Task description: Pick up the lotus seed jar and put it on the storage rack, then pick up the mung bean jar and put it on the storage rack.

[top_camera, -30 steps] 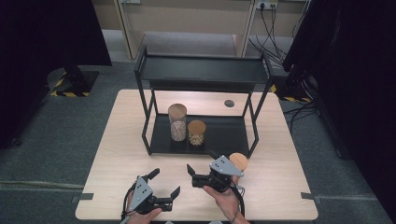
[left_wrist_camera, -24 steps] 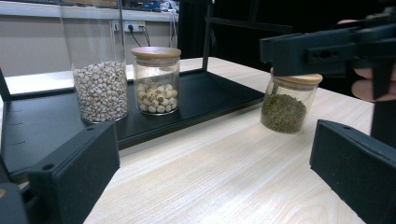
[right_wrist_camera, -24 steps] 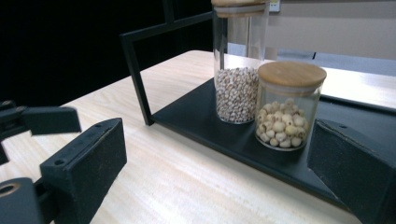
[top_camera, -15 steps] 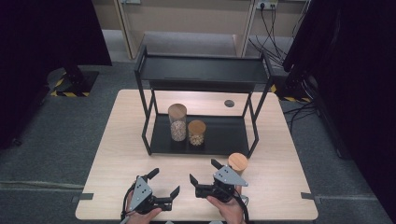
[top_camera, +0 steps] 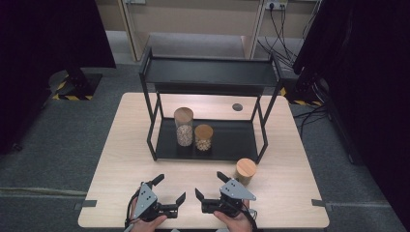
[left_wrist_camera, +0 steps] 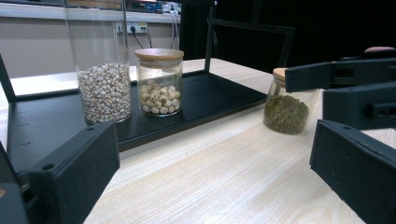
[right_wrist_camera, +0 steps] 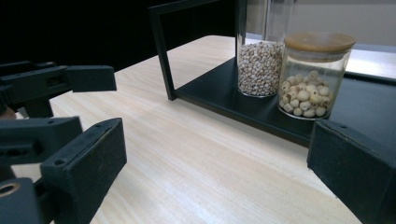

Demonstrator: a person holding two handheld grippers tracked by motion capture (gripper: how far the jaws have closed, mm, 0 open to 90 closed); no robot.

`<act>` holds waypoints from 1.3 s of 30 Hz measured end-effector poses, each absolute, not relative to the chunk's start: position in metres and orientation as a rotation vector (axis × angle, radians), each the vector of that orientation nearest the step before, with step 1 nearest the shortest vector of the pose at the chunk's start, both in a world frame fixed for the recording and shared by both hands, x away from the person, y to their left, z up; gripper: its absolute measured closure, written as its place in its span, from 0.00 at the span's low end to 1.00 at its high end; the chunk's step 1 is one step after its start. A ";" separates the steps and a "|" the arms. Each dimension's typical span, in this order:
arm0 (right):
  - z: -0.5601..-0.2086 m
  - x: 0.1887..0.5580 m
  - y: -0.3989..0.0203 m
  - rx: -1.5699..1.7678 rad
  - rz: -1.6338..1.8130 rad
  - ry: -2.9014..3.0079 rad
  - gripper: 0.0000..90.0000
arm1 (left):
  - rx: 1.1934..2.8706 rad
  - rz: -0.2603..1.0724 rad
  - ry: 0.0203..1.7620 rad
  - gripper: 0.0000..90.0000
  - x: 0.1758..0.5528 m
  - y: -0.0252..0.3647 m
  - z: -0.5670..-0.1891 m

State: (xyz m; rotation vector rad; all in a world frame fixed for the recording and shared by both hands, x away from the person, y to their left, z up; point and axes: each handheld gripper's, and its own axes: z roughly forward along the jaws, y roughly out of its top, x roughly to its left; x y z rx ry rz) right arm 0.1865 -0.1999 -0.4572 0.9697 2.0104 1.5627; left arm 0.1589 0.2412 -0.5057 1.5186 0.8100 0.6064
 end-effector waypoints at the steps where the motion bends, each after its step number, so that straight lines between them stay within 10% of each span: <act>1: -0.458 0.186 -0.200 0.971 1.562 2.012 0.05 | 1.518 0.606 0.810 0.01 0.159 0.241 -0.506; 39: -0.466 0.149 -0.240 1.034 1.546 1.948 0.06 | 1.519 0.605 0.819 0.01 0.159 0.240 -0.507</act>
